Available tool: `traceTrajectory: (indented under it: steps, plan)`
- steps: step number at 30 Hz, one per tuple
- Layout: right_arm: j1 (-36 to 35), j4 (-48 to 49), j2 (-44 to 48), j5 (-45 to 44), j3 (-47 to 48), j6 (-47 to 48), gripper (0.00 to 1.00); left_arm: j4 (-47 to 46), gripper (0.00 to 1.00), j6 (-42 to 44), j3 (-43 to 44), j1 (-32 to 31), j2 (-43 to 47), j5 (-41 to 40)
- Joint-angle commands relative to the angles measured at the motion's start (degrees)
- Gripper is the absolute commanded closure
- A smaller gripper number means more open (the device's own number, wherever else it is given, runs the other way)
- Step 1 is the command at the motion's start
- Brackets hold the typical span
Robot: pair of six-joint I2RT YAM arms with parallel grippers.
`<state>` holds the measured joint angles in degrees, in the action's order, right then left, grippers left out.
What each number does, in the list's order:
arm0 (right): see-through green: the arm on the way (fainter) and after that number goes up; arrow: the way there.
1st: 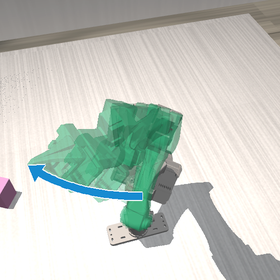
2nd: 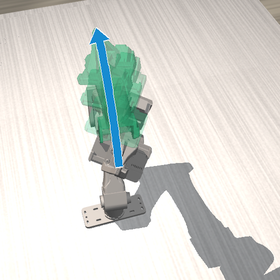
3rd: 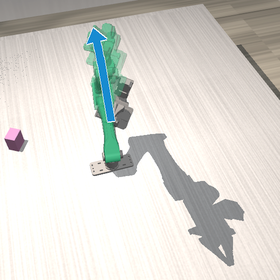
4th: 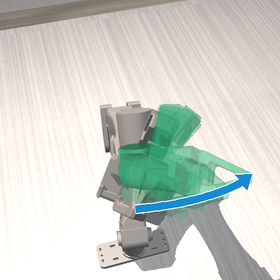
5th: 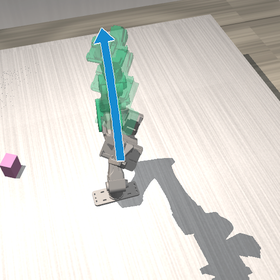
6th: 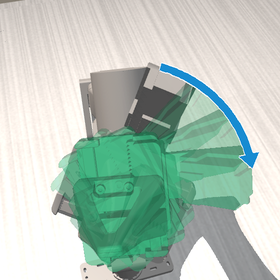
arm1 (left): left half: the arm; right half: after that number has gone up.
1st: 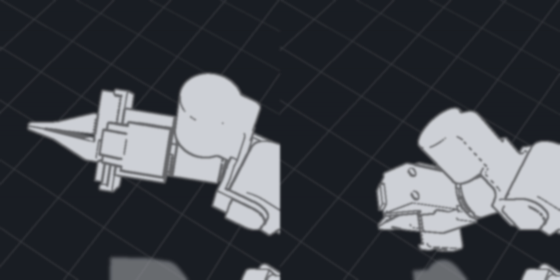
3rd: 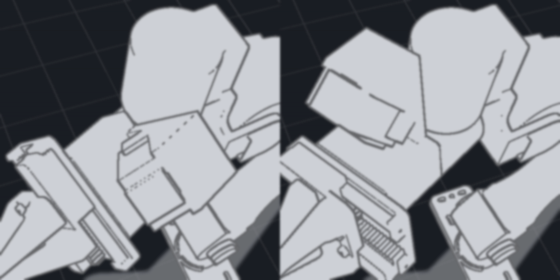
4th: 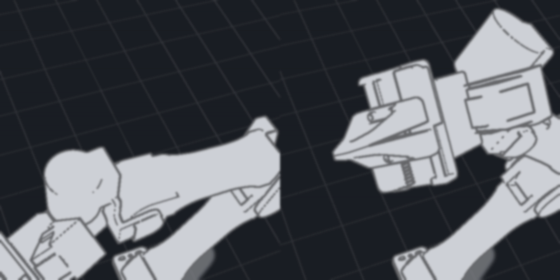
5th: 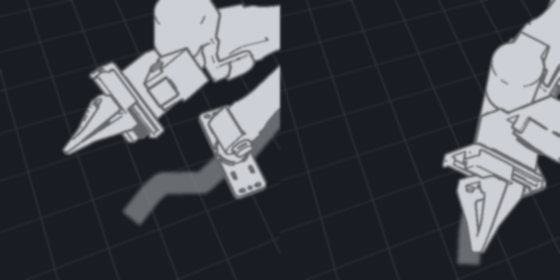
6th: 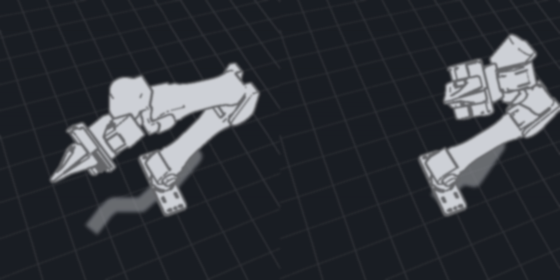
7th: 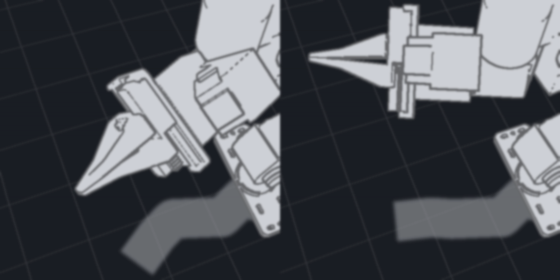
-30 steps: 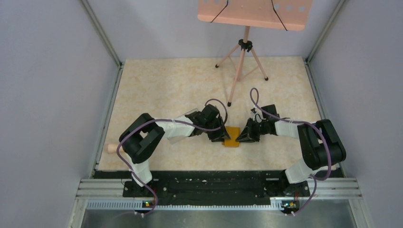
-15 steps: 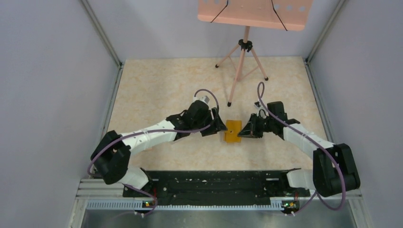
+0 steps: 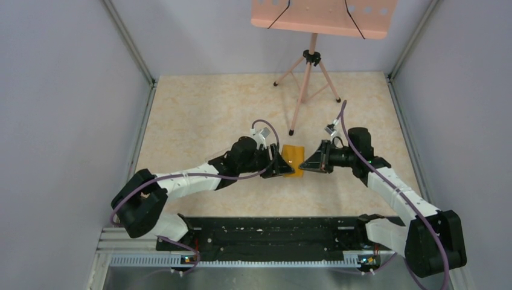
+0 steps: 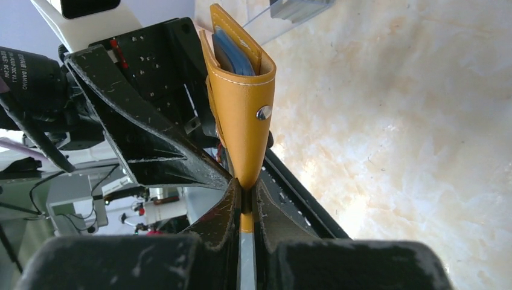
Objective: Put the credit cards into the card holder
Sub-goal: Pick up the card holder from the center of the board.
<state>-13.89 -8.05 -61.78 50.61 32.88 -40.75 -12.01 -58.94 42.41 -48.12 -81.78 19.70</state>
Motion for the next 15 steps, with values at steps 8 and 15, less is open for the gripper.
traceTrajectory:
  steps: [8,15]
  plan:
    - [-0.65,1.82,1.50,4.27,-0.81,-0.50,1.00,-13.10,0.89,-1.17,-3.55,-0.13,3.42,1.23]
    - [-0.61,-4.02,2.17,-1.94,2.06,3.92,0.56,-10.03,1.00,-0.19,-3.84,-0.20,5.63,-0.06]
